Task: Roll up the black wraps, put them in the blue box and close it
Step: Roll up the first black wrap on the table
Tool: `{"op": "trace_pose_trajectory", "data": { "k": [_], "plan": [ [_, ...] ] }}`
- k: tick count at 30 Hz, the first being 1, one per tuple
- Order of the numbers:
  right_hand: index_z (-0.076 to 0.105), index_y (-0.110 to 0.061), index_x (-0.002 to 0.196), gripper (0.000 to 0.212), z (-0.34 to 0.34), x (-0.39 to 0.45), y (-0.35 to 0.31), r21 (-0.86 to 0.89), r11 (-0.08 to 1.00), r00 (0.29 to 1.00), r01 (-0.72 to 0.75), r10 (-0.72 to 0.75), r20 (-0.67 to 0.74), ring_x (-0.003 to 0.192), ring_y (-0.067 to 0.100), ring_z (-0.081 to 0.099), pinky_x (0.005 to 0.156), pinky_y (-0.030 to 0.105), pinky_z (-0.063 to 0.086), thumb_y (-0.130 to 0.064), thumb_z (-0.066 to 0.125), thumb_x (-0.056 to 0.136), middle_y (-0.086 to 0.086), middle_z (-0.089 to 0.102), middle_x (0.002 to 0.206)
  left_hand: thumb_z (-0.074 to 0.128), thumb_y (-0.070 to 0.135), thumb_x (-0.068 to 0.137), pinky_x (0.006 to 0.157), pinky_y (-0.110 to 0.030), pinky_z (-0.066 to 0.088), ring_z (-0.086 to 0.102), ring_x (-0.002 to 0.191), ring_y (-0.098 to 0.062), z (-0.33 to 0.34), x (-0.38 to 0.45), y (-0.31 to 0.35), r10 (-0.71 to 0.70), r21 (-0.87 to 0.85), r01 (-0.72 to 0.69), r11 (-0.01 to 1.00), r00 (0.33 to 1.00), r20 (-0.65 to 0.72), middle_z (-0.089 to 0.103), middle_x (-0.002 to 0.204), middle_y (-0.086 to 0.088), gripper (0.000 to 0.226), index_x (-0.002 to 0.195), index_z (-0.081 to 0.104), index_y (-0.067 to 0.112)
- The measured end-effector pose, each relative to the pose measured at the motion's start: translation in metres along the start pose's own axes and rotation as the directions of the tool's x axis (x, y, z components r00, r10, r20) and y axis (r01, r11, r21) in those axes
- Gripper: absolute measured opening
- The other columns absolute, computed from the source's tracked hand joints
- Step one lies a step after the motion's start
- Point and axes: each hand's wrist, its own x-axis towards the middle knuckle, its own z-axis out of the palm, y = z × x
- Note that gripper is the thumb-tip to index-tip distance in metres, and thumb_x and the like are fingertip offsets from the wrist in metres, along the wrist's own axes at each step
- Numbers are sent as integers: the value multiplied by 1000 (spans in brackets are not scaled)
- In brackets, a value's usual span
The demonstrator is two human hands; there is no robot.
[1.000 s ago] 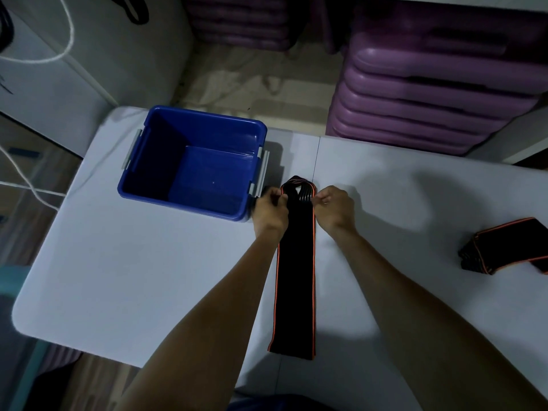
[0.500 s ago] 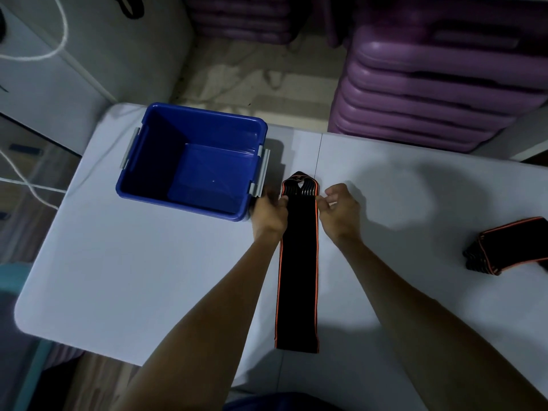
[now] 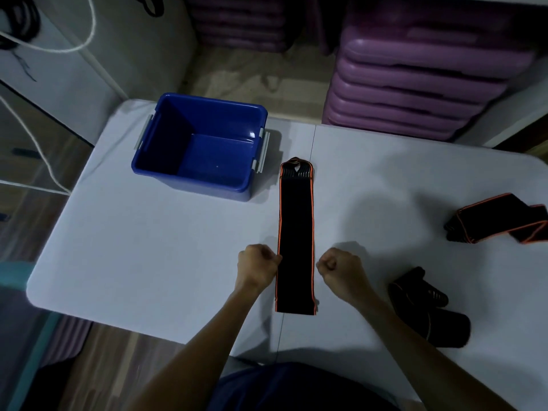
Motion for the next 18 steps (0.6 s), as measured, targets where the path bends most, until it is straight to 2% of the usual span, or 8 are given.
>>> {"op": "trace_pose_trajectory", "data": {
  "k": [3,6,9,12,14,18],
  "plan": [
    [66,-9,75,13,10,-19,0,50,998,999,-32,29,44,70,22,69,68,32,51,-6,61,86,5,70,70,70,7,89,71,-33,63,71,63,-20,6,-19,-6,13,-51,-13,999,1000,-7,73,70,-6,18,71,73,7],
    [65,-12,84,9,19,-29,3,128,988,996,-89,88,15,71,22,72,73,34,57,-6,59,87,3,71,74,69,8,90,68,-26,60,73,72,-26,8,-31,-7,9,-83,-12,996,999,-34,75,78,-11,11,80,73,4],
    [62,-10,91,8,21,-41,8,210,969,991,-133,136,-2,71,22,74,75,35,57,-6,56,91,0,70,77,66,8,91,63,-18,54,70,68,-22,7,-41,-14,11,-92,-15,996,999,-41,74,77,-9,12,82,74,4],
    [62,-9,86,11,22,-57,11,212,967,990,-139,144,-7,75,24,73,77,39,59,-7,54,93,3,71,80,64,3,89,71,-27,61,69,64,-18,7,-49,-24,-4,-125,3,992,1000,-10,74,74,-8,15,79,75,3],
    [62,-9,83,14,26,-66,11,234,958,986,-164,164,19,76,25,72,78,42,60,-8,53,94,6,71,80,67,6,89,79,-34,63,74,72,-22,9,-54,-28,-20,-179,20,984,1000,-2,76,79,-11,12,81,76,2],
    [62,-6,94,17,38,-79,11,377,903,978,-207,196,67,83,27,72,81,41,61,-9,47,100,17,68,96,69,13,91,85,-36,61,73,81,-22,15,-61,-34,-11,-197,8,980,1000,-14,77,86,-8,12,90,77,4]
  ]
}}
